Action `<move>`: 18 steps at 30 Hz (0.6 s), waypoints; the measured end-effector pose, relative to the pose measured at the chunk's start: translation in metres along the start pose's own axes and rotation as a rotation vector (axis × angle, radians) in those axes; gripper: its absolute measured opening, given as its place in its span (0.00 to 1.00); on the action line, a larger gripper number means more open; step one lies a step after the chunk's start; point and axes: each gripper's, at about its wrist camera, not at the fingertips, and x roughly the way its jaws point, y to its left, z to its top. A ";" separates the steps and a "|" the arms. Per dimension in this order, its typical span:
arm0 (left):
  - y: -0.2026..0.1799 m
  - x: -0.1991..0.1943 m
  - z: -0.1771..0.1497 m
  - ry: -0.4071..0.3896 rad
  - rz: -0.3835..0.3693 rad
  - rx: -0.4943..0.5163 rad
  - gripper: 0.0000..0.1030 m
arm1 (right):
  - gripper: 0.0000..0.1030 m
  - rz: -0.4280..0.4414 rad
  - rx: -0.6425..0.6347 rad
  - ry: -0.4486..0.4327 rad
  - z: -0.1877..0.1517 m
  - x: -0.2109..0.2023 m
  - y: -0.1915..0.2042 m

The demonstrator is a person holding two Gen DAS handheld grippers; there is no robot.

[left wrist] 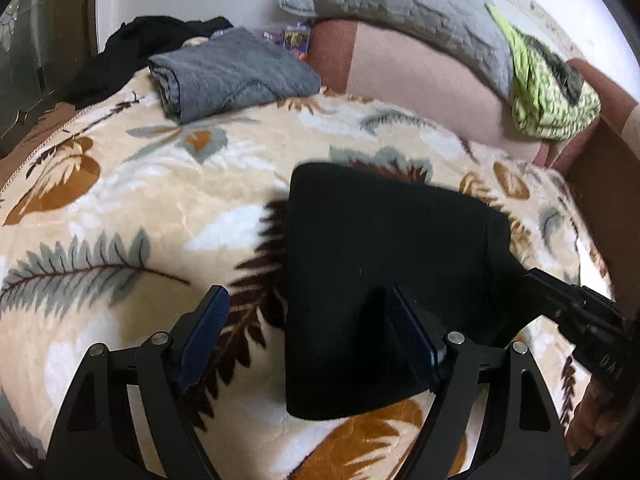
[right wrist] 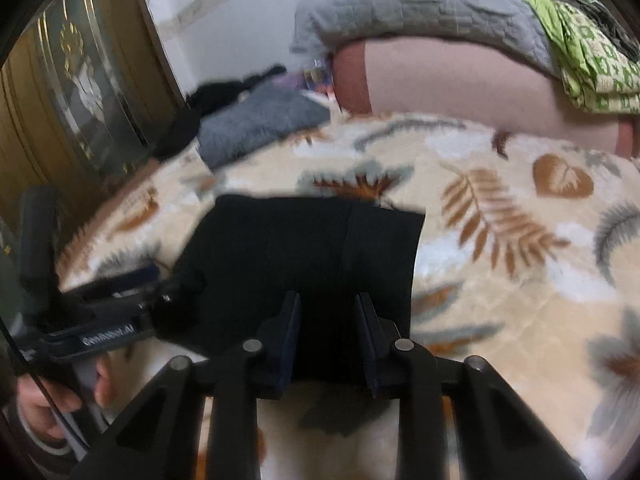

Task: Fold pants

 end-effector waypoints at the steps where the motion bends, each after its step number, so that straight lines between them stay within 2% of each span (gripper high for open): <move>1: -0.001 0.004 -0.002 0.009 0.004 0.005 0.79 | 0.27 -0.012 0.003 0.013 -0.006 0.005 0.000; 4: -0.004 0.011 -0.007 0.006 -0.004 0.009 0.80 | 0.27 -0.019 0.011 -0.014 -0.018 0.007 -0.002; 12: -0.011 -0.005 -0.007 -0.022 0.050 0.042 0.80 | 0.30 0.011 0.037 -0.047 -0.009 -0.013 0.004; 16: -0.013 -0.017 -0.009 -0.052 0.035 0.045 0.80 | 0.30 -0.003 0.030 -0.067 -0.010 -0.020 0.012; 18: -0.014 -0.026 -0.011 -0.079 0.036 0.045 0.80 | 0.35 -0.009 0.029 -0.083 -0.011 -0.025 0.014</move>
